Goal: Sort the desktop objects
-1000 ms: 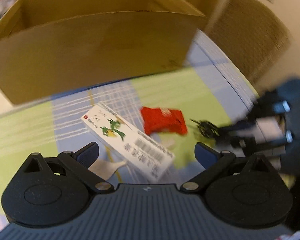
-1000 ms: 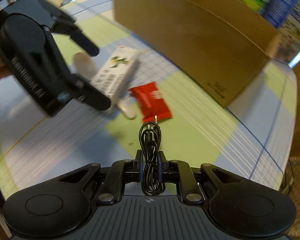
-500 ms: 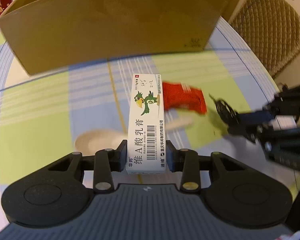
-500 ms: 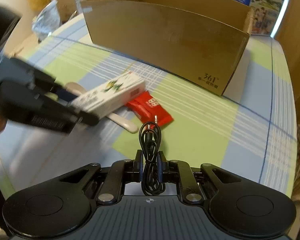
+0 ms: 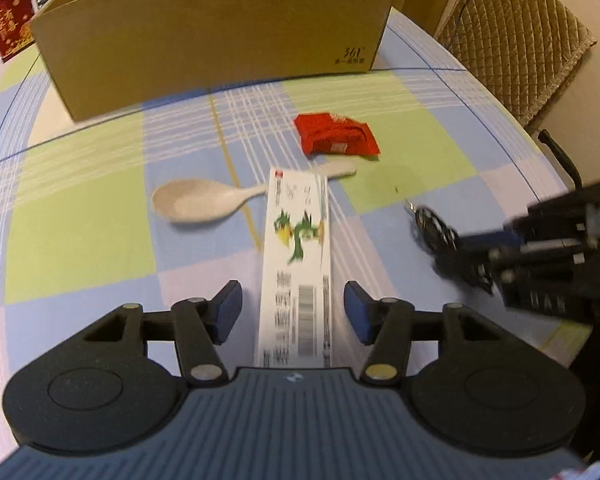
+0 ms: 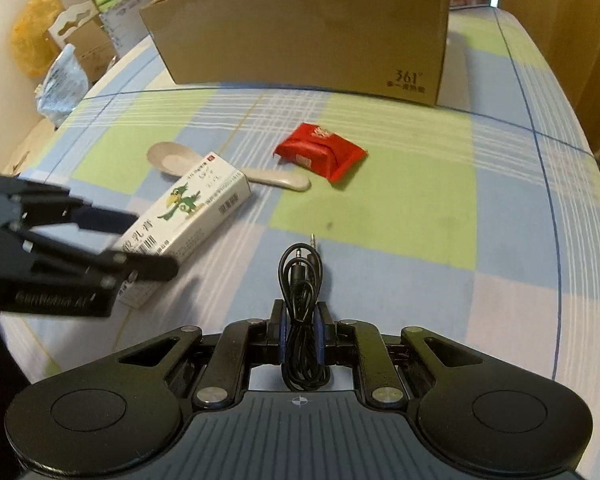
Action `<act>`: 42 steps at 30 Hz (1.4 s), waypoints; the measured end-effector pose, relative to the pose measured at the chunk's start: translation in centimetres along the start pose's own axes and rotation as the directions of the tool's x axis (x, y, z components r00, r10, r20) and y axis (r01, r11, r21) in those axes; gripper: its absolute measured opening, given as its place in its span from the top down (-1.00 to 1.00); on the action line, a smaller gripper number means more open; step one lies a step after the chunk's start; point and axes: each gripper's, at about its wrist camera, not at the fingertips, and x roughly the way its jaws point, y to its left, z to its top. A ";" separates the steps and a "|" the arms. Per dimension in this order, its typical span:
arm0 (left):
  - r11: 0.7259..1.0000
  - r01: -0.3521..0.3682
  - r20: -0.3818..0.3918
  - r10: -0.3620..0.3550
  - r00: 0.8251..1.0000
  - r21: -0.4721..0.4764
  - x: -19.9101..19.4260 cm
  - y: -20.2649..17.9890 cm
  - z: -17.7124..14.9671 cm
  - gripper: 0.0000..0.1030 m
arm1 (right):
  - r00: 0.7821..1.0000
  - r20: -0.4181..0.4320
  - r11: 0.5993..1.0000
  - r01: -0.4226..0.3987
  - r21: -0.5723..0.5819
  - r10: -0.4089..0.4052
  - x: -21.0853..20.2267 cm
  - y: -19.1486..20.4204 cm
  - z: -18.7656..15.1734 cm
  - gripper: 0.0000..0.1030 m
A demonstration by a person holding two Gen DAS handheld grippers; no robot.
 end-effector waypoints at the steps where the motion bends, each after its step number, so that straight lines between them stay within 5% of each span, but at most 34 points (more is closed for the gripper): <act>1: 1.000 -0.005 0.001 0.005 1.000 0.004 0.2 0.0 0.2 0.01 | 1.000 0.004 1.000 0.004 0.007 -0.004 -0.1 0.0 -0.1 0.80; 7: 0.997 -0.037 0.001 0.037 0.999 0.068 1.4 -0.4 0.9 0.08 | 0.999 0.018 0.999 0.027 0.019 -0.028 0.0 -0.1 0.1 0.80; 12: 0.995 -0.044 0.000 0.044 0.999 0.089 1.6 -0.6 0.6 0.36 | 0.999 0.020 0.999 0.043 0.006 -0.043 0.1 0.1 0.1 0.80; 42: 1.000 -0.021 0.079 0.022 0.997 -0.013 -5.6 -0.2 -1.8 0.36 | 0.991 0.121 0.998 0.061 -0.010 -0.060 -5.1 3.6 -0.2 0.80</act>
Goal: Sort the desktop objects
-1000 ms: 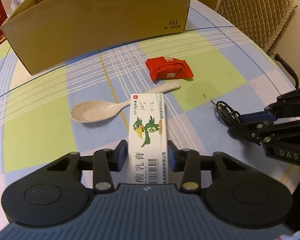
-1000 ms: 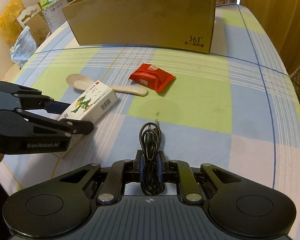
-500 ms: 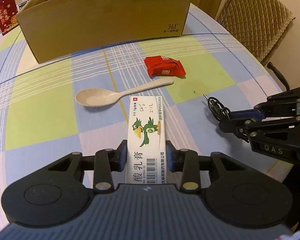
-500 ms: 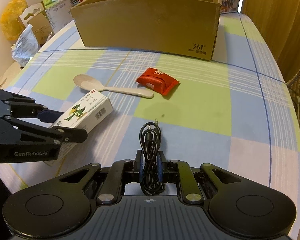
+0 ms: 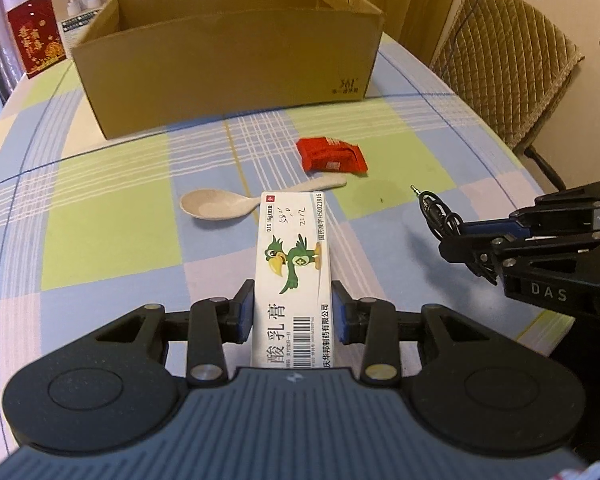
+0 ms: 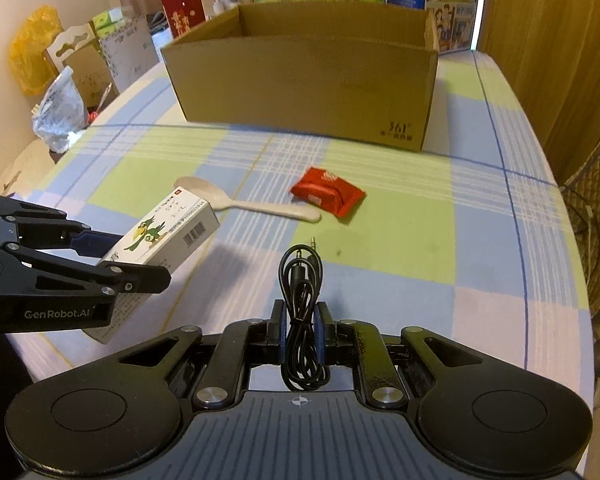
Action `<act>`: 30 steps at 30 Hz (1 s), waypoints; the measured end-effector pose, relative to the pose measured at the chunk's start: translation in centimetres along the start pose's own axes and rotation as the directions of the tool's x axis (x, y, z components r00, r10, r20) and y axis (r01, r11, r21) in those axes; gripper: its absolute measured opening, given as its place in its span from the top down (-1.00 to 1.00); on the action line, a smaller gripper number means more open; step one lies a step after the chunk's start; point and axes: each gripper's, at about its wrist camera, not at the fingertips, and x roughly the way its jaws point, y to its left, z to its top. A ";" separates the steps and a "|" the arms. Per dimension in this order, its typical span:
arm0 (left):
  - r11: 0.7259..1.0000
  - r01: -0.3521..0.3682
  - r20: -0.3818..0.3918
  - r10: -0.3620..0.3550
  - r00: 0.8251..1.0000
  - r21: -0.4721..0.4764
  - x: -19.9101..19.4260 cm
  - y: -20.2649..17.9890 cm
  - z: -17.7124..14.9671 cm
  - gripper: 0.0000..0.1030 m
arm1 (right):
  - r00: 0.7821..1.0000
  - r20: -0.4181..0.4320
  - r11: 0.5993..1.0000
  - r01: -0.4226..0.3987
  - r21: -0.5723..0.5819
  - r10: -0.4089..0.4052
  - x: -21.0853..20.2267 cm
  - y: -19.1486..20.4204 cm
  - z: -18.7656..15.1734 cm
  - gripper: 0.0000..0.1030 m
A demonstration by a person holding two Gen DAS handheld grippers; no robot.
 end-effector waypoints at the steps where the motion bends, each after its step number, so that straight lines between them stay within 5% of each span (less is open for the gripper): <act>1: 1.000 -0.001 0.006 0.001 1.000 -0.003 -0.4 0.1 0.0 0.36 | 1.000 0.005 1.000 0.000 0.001 0.000 -0.3 0.1 0.0 0.80; 30: 0.997 -0.069 0.135 0.063 0.989 0.040 -6.2 2.0 5.6 0.36 | 0.988 0.152 0.997 0.012 -0.072 -0.001 -4.2 1.0 6.7 0.80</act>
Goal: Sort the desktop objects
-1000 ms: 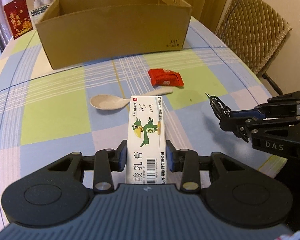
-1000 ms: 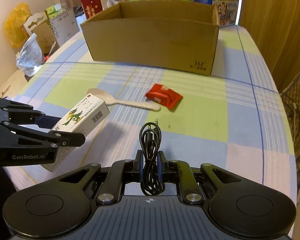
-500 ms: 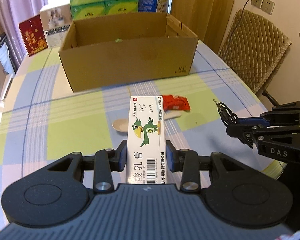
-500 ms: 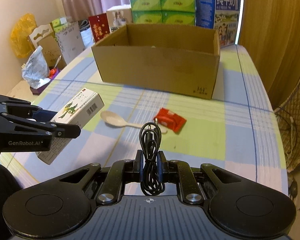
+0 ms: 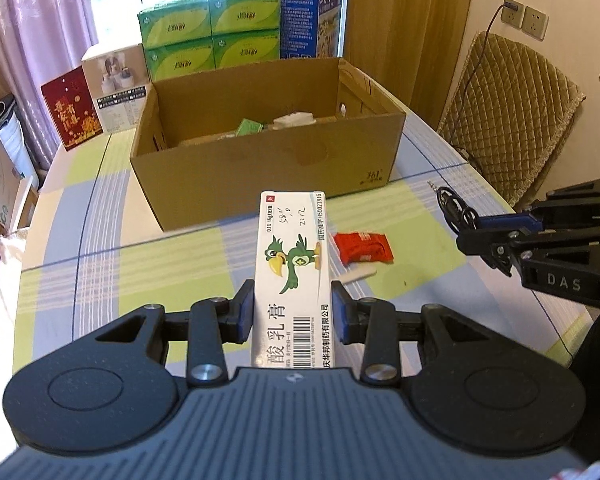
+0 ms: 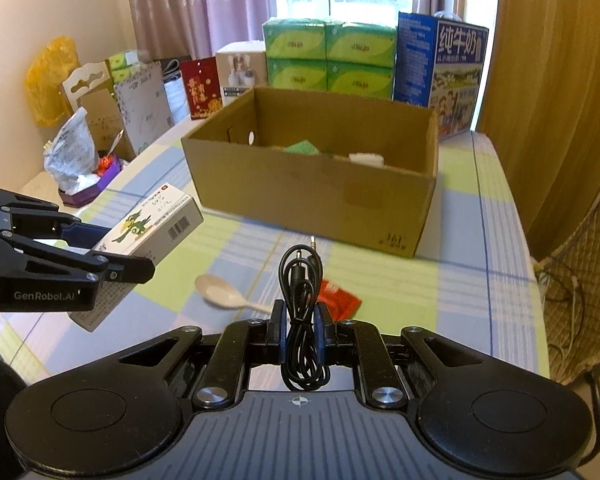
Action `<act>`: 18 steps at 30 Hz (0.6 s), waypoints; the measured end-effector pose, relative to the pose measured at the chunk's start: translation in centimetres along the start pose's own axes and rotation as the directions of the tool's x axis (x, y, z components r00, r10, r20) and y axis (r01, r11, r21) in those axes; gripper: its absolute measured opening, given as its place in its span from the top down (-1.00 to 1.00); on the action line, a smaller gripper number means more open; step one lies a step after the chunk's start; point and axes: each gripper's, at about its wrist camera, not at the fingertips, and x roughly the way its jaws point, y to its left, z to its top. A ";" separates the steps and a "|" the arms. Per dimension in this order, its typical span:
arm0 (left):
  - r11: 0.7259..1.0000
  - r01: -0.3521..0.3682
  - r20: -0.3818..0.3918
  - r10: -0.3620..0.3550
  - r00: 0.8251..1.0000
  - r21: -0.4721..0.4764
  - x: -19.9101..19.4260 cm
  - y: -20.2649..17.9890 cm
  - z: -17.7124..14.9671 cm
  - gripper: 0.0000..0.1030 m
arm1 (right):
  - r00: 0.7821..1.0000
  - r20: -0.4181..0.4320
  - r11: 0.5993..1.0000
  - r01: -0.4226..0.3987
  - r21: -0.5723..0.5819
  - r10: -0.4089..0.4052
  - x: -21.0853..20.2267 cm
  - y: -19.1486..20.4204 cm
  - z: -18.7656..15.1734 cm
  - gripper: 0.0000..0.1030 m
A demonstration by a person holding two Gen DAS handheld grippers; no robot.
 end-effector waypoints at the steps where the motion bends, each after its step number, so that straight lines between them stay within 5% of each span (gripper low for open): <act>1: 1.000 0.001 0.002 -0.001 1.000 0.001 0.1 0.1 0.2 0.36 | 1.000 0.003 1.000 0.000 -0.002 0.000 0.1 -0.1 0.3 0.80; 18: 1.000 -0.001 0.030 0.001 1.000 0.014 3.6 3.8 8.0 0.36 | 0.998 0.055 1.000 0.011 -0.028 -0.010 4.2 -3.9 9.5 0.80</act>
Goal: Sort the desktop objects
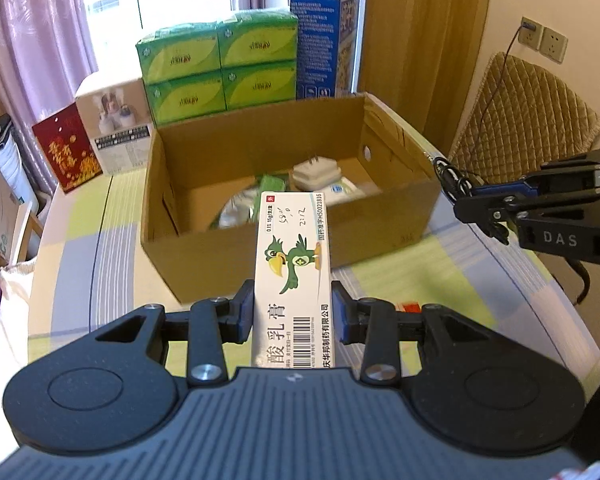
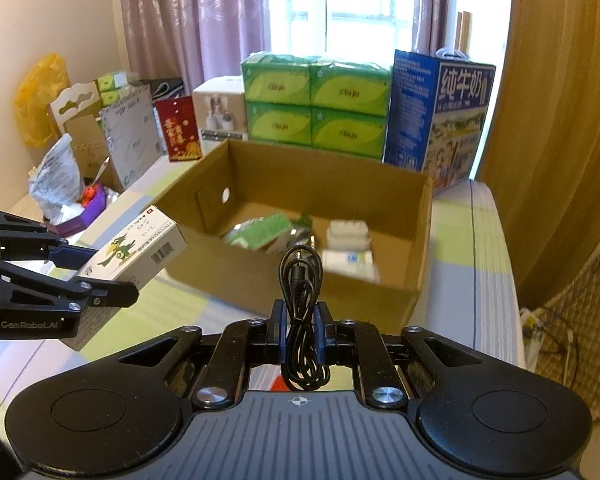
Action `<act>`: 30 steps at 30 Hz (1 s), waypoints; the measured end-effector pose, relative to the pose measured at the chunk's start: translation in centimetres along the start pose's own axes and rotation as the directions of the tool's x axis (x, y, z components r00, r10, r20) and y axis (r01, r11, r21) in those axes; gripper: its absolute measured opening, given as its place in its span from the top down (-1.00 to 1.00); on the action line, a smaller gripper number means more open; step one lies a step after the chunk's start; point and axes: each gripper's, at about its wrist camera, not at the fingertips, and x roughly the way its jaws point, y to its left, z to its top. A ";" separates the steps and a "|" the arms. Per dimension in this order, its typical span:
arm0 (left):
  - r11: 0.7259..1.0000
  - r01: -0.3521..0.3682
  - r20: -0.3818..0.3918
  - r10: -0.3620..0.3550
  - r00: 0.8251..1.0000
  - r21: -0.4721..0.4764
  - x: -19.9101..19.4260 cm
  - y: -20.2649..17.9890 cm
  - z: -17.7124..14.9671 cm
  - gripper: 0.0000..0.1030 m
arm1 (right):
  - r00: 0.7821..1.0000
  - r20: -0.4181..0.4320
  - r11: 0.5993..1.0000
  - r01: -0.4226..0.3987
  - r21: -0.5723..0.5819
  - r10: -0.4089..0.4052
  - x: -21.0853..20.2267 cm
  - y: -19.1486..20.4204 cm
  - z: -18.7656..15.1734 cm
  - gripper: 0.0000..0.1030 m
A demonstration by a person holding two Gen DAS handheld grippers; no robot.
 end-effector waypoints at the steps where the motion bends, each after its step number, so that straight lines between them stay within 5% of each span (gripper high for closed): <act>1: 1.000 0.001 0.003 -0.001 1.000 -0.001 0.3 0.2 0.6 0.36 | 1.000 0.002 1.000 0.000 0.000 0.000 0.3 -0.2 0.4 0.80; 30: 0.999 -0.008 -0.044 0.007 0.999 -0.039 8.1 5.9 9.0 0.36 | 0.999 -0.047 1.000 -0.014 -0.003 0.013 8.3 -2.5 7.6 0.80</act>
